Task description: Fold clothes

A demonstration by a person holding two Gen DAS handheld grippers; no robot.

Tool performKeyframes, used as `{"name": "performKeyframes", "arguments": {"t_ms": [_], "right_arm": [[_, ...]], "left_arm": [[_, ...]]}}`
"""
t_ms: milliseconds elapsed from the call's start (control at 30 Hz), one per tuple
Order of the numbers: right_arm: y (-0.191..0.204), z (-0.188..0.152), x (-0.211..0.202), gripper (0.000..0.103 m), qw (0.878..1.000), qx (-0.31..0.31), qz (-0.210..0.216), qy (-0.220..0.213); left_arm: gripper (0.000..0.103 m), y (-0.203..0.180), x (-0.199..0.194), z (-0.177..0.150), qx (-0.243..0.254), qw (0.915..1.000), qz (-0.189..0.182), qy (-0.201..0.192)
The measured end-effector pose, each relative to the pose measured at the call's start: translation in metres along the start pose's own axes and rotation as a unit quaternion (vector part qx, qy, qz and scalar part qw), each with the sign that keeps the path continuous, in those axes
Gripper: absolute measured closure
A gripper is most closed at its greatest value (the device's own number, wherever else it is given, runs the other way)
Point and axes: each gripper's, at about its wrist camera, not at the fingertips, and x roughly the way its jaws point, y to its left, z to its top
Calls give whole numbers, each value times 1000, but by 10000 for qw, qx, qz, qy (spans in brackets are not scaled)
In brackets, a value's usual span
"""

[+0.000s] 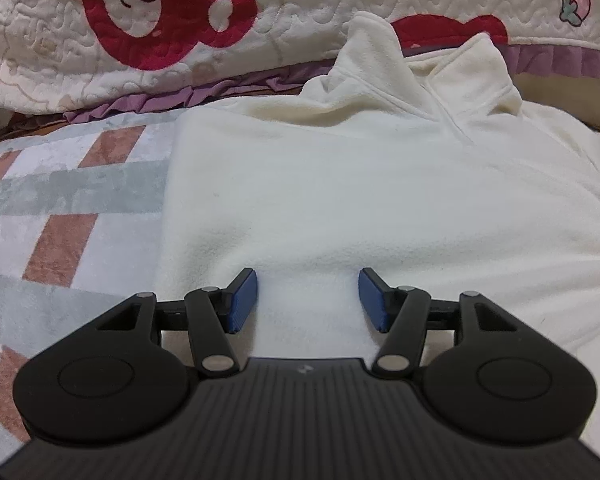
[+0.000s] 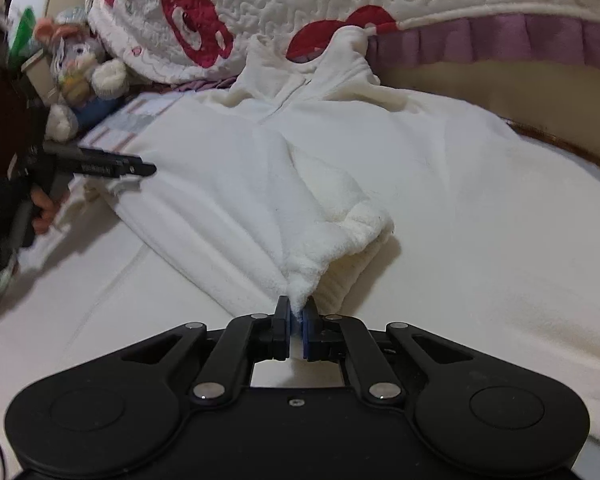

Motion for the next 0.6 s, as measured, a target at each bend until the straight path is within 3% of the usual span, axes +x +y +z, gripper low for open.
{"name": "performKeyframes", "arguments": {"t_ms": [67,100,133,167,200,267,333,367,433,467,533,600], "right_arm": [[-4,1,0,96,9999,20,-142,2],[-5,1,-1,87,9997,58,-227,6],[-6,1,-3,70,9991,193,-368,29],[-8,2,-4,61,9975,417,-575,52],[-9,1,-7,44,9947,656,-796,24],[-12,-4,-17,41,9871,1188,-1065,-164],[-22,-19,-32,39,9807,1701,-807,-531],[-28,-28,-41,39,9760,1955,-607,-742],[-44,-44,-62,39,9670,2278,-384,-1076],[-51,-52,-72,38,9633,2374,-392,-1189],[-67,-70,-93,37,9572,2490,-724,-1286],[-83,-89,-115,36,9488,2614,-1127,-1370]], "left_arm": [[43,-11,-12,-1,199,9997,-101,-99],[33,-20,-22,-3,297,9992,-173,-201],[26,-29,-31,-6,395,9985,-246,-303],[20,-38,-39,-8,503,9975,-324,-384],[20,-50,-43,-10,666,9962,-417,-379],[20,-74,-43,-16,1135,9916,-577,-206],[20,-99,-43,-22,1602,9862,-394,-167],[20,-111,-49,-23,1793,9830,-280,-292],[20,-142,-70,-23,2404,9674,-237,-756],[19,-159,-83,-24,2700,9569,-391,-992],[15,-193,-97,-20,2984,9450,-717,-1131],[14,-223,-103,-16,3074,9384,-1092,-1138]]}}
